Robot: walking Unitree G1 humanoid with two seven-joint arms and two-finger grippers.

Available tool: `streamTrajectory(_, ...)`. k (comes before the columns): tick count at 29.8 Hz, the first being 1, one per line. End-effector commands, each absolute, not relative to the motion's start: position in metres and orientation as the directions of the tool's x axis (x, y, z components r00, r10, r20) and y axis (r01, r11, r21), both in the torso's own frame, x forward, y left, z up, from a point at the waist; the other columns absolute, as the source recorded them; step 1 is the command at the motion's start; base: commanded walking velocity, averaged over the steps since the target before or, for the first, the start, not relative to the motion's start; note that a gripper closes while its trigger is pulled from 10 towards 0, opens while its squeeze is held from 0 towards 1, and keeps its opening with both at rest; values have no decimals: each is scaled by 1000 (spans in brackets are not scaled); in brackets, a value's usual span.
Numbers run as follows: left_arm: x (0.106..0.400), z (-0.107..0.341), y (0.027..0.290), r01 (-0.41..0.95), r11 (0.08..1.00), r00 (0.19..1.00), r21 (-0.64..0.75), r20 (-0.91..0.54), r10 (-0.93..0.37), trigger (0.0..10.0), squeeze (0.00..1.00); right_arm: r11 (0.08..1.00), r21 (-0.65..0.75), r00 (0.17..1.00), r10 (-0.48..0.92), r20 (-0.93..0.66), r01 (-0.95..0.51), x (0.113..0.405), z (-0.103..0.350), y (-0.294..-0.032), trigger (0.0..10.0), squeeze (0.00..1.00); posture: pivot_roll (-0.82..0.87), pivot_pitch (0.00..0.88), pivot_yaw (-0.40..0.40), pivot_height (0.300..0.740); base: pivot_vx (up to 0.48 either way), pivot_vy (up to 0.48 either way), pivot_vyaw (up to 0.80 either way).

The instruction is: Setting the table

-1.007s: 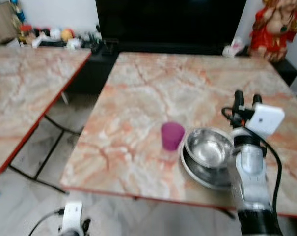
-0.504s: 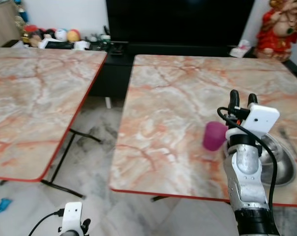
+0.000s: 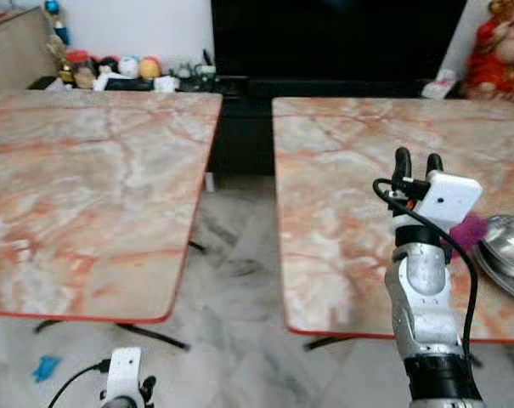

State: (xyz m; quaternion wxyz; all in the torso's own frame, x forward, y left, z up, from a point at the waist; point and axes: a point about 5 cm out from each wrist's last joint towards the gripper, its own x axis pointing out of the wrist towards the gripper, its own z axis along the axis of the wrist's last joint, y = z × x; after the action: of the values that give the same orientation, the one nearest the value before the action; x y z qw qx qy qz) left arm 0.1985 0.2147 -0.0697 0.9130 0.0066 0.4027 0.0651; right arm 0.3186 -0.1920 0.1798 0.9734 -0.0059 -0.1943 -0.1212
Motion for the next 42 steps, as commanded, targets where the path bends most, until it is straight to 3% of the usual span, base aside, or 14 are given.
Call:
streamTrajectory(1, 198, -69, 217, -119, 990, 665, 70, -735, 132, 10000, 0, 967, 46, 891, -248, 381, 250, 318, 181, -196, 10000, 0, 51, 0, 12, 740, 0, 465, 0)
streamTrajectory(42, 195, -71, 218, -130, 989, 653, 69, -744, 138, 10000, 0, 982, 15, 905, -181, 385, 190, 321, 182, -184, 10000, 0, 60, 0, 13, 740, 0, 465, 51)
